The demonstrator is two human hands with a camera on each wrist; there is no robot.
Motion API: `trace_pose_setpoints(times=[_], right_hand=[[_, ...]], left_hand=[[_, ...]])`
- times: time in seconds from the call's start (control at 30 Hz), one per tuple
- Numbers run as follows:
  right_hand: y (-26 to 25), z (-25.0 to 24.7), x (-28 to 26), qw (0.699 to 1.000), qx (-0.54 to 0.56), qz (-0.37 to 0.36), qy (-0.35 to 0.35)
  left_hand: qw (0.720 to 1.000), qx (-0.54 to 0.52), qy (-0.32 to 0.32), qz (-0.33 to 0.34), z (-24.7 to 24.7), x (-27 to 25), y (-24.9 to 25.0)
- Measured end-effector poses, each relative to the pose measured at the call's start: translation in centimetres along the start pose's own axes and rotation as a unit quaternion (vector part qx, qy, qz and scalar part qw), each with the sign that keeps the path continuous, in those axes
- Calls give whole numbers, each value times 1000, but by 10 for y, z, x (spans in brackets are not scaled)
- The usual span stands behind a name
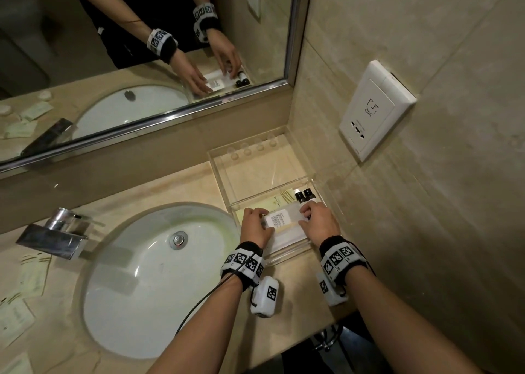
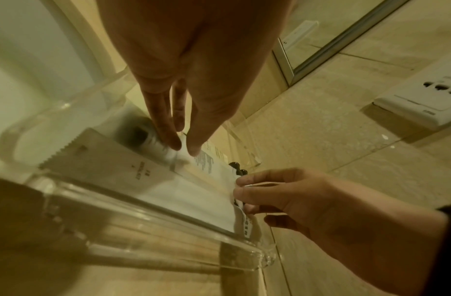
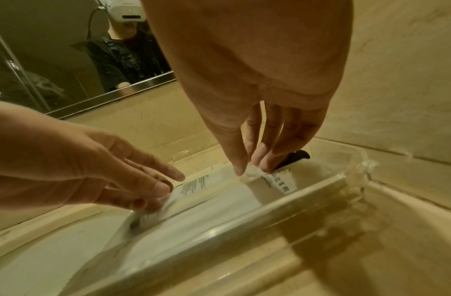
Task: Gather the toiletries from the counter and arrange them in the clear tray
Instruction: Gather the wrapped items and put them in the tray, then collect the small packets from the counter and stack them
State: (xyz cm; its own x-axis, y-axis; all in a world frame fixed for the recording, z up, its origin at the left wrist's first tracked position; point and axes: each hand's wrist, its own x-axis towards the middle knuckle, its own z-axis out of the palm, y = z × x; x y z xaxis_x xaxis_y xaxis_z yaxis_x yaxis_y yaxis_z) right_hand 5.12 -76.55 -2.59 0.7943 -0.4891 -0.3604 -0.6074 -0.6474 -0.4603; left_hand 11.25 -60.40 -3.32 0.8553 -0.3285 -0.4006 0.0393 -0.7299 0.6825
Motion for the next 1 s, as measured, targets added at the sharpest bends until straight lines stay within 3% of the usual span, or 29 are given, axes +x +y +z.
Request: trace_pose_setpoints(times=[0.3,0.5,0.67,1.0], right_hand=[[-15,-9,-5,999,40,-3,31],[-80,-7,-23,981,153,-112,51],[-169,37,-58,963,179,-200,-27],[-319,184,-180,902,127,-334,-242]], left_hand=[[997,-68,36,-3,-21,-10,-9],[973,-201,117,-18,-75,-46,-29],[946,-255,188,-65,-141,-99,-87],[865,-281,371,-188,-242,-242,-252]])
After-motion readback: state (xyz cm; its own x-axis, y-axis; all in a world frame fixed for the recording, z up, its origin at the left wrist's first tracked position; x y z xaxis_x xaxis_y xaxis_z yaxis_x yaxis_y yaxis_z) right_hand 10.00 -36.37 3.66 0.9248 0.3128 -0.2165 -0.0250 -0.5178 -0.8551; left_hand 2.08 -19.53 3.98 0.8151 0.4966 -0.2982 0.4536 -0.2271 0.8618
